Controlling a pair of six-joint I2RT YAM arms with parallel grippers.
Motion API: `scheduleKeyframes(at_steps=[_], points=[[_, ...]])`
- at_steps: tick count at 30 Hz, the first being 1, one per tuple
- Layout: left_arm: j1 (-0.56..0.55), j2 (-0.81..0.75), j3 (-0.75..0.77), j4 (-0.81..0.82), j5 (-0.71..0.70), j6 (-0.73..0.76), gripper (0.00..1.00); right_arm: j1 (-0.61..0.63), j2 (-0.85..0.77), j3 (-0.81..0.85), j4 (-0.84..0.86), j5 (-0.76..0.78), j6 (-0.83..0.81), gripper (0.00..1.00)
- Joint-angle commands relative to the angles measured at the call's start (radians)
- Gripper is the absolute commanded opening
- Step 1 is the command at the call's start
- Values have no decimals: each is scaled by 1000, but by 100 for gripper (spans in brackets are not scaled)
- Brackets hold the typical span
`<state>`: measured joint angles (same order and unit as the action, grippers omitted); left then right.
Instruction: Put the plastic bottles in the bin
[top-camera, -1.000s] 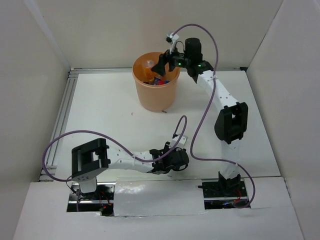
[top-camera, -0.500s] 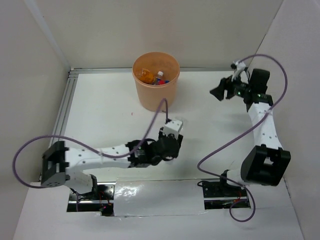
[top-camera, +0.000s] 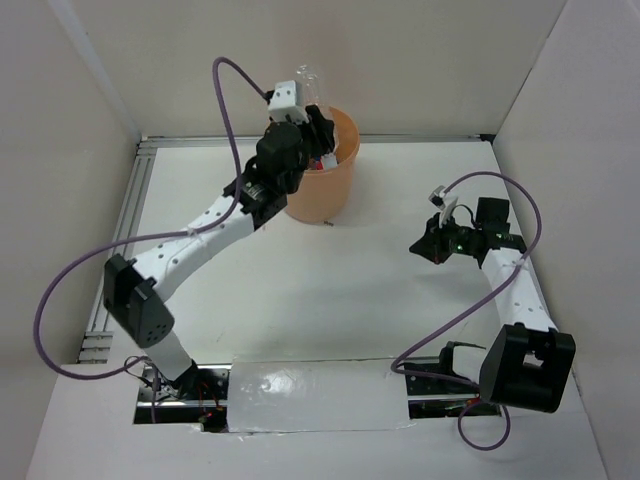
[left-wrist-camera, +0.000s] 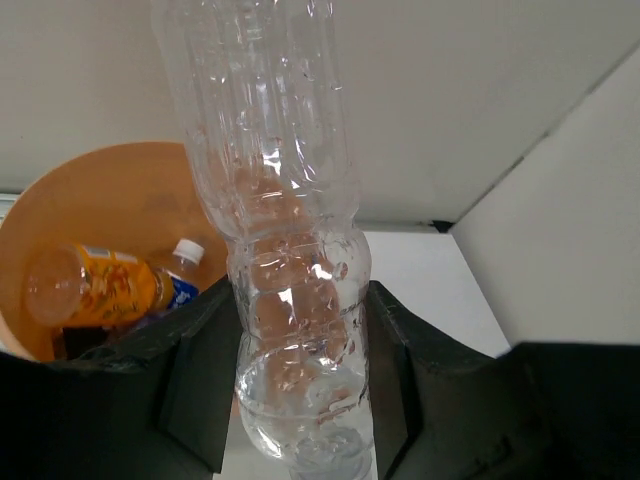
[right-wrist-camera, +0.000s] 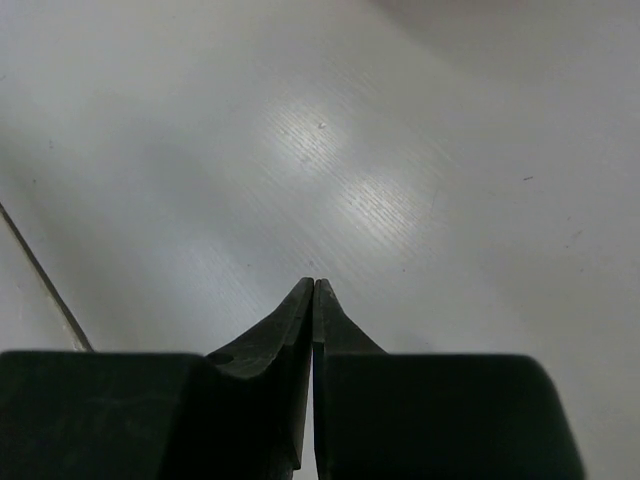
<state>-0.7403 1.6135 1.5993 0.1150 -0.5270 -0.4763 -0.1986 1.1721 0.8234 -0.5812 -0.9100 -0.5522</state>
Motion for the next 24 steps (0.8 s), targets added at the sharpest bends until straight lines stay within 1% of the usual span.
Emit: scheduleKeyframes(at_steps=[1,3,4,5,6,7,8,9,11,12,13,14,17,19,20,21,22,23,24], points=[[74,118,105,135,86,-21,6,5,-42,-18,-8,-32,-28,9],[84,179,184,152,49,5,10,5,-52,-18,-8,-32,-28,11],[84,242,214,141,29,30,10,5,-52,-18,-8,-32,-28,18],[84,272,265,132,4,66,12,5,-52,-18,-8,-32,-28,26],[84,298,286,123,-13,89,17,5,-61,-18,-8,-32,-28,36],[93,318,295,123,-34,116,32,5,-61,-18,-22,-42,-40,47],[93,363,313,136,-47,160,57,5,-61,-9,-31,-43,-49,81],[93,364,314,137,-47,160,58,5,-61,-9,-31,-43,-49,82],[111,388,370,83,-47,160,86,5,-74,-9,-42,-43,-49,100],[111,398,381,69,-47,160,91,5,-74,-9,-42,-43,-49,100],[111,398,381,69,-36,160,97,5,-86,-9,-42,-29,-49,100],[111,382,372,69,-27,160,100,5,-86,-9,-42,-20,-32,100],[102,310,326,81,-2,180,100,5,-86,0,-16,19,12,100],[91,261,265,109,21,194,100,5,-86,9,-16,30,12,100],[91,208,254,86,33,194,100,5,-86,10,-16,30,23,100],[91,175,231,10,57,165,100,-4,-97,10,-3,45,55,100],[91,137,209,-35,74,153,100,-4,-97,10,12,98,89,100],[91,94,177,-78,105,143,100,-4,-109,10,55,138,136,100],[91,-14,131,-107,170,143,100,-4,-127,10,73,184,234,100]])
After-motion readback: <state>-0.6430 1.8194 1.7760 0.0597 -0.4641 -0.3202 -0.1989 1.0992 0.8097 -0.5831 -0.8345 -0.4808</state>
